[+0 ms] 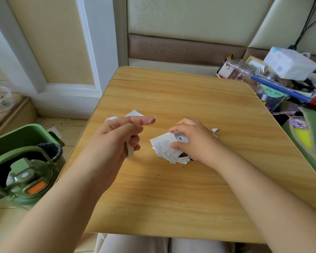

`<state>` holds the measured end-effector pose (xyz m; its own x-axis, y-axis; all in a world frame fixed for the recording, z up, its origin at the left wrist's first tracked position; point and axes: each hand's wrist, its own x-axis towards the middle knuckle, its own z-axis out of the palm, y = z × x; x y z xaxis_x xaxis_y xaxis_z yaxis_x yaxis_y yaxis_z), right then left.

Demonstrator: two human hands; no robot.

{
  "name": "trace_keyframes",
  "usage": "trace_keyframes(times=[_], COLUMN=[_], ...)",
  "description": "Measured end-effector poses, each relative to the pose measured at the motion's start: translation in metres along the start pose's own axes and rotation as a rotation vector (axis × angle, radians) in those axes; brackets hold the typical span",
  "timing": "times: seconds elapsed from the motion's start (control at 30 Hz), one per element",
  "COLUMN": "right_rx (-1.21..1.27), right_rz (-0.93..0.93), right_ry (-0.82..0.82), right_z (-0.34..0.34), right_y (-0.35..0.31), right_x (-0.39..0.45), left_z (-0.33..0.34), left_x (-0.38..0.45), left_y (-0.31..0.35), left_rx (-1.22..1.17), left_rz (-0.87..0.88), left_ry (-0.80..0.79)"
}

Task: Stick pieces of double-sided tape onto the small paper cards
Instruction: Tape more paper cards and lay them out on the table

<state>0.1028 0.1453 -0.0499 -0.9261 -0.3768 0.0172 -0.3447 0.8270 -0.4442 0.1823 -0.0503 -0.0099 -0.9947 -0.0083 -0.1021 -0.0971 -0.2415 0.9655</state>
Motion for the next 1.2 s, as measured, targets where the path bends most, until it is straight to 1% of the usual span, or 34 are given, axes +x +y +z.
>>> trace_keyframes(times=[0.1,0.2,0.33,0.43,0.5,0.57,0.7,0.8,0.93,1.0,1.07,1.13,1.2], right_rx=[0.057,0.207,0.294,0.448,0.564,0.613,0.439,0.274,0.154,0.105,0.175,0.371,0.566], right_rz=[-0.002,0.066,0.118,0.142,0.191,0.245,0.324,0.291,0.205,0.154,0.074,0.0,-0.038], right_ry=[0.055,0.117,0.167,0.215,0.183,0.103,-0.016,0.048,0.191,0.23,0.286,0.315,0.29], right_z=[0.002,0.003,-0.002,-0.013,-0.02,-0.021,-0.009,0.007,0.019,0.019,0.016,0.01,0.002], right_y=[-0.004,-0.007,-0.01,-0.013,-0.015,-0.014,-0.009,-0.008,-0.007,-0.009,-0.02,-0.036,-0.052], right_x=[-0.003,-0.005,-0.009,-0.019,-0.032,-0.048,-0.077,-0.088,-0.093,-0.095,-0.101,-0.11,-0.122], left_z=[-0.005,-0.008,-0.013,-0.014,-0.013,-0.013,-0.006,-0.003,0.002,0.004,0.005,0.005,0.005], left_x=[-0.005,-0.01,-0.015,-0.022,-0.03,-0.038,-0.053,-0.059,-0.067,-0.07,-0.072,-0.074,-0.076], left_y=[-0.001,-0.003,-0.005,-0.008,-0.011,-0.017,-0.029,-0.037,-0.032,-0.03,-0.028,-0.027,-0.025], left_rx=[0.033,0.052,0.091,0.153,0.277,0.398,0.523,0.462,0.353,0.283,0.175,0.105,0.084], left_rz=[0.004,0.004,0.024,0.048,0.093,0.142,0.173,0.128,0.077,0.049,0.025,0.001,-0.006], left_ry=[0.002,0.008,0.017,0.037,0.032,0.031,-0.019,-0.035,-0.075,-0.107,-0.156,-0.184,-0.211])
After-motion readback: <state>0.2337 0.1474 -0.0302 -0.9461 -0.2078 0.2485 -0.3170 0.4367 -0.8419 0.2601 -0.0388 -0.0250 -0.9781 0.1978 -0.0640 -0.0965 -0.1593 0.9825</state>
